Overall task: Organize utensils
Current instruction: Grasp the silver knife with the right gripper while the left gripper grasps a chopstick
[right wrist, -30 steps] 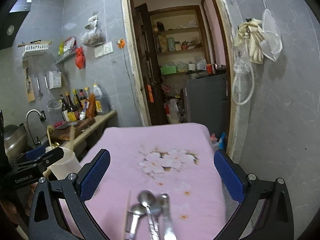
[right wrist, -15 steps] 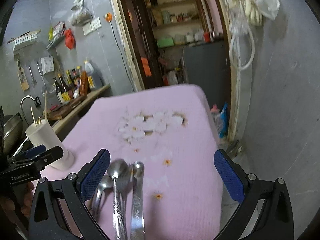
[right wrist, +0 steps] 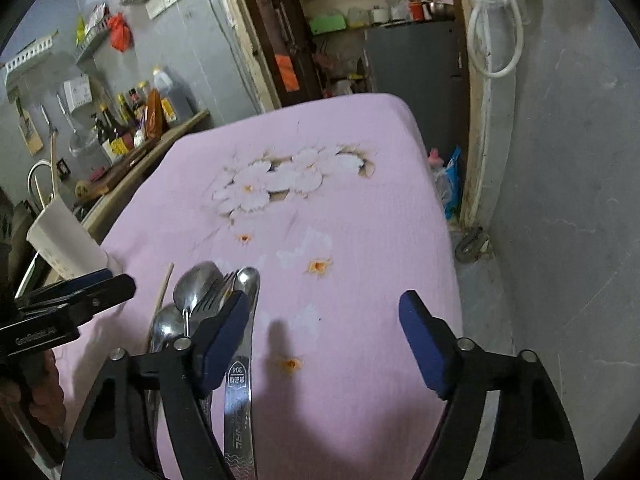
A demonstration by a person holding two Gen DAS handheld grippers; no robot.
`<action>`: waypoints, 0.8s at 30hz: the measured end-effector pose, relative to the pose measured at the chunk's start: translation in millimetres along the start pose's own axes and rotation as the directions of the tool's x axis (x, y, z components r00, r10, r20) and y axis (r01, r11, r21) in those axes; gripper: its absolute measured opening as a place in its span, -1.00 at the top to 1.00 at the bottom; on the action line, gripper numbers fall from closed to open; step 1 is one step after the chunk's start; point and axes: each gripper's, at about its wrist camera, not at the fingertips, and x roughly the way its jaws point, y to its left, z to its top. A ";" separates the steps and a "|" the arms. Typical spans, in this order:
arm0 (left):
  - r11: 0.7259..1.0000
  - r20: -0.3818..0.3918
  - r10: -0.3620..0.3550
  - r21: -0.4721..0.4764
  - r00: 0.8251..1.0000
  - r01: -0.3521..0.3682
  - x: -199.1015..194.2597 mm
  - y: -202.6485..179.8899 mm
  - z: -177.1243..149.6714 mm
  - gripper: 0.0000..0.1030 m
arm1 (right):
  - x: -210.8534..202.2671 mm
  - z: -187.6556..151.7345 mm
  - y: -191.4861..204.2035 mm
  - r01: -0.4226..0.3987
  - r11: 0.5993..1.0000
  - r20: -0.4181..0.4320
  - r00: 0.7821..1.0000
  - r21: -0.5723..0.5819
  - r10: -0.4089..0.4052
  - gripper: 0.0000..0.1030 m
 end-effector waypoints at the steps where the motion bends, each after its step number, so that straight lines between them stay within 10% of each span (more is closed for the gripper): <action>1: 1.000 -0.022 -0.010 0.002 1.000 0.010 5.0 -1.1 -0.3 -0.07 | 1.6 -1.3 2.3 -0.010 1.000 -0.006 1.000 -0.010 0.010 -0.22; 24: 0.998 -0.102 -0.007 0.060 0.995 0.013 25.7 -4.8 0.6 0.20 | 3.2 -16.4 46.3 0.028 0.963 -0.107 0.993 -0.268 -0.058 -0.04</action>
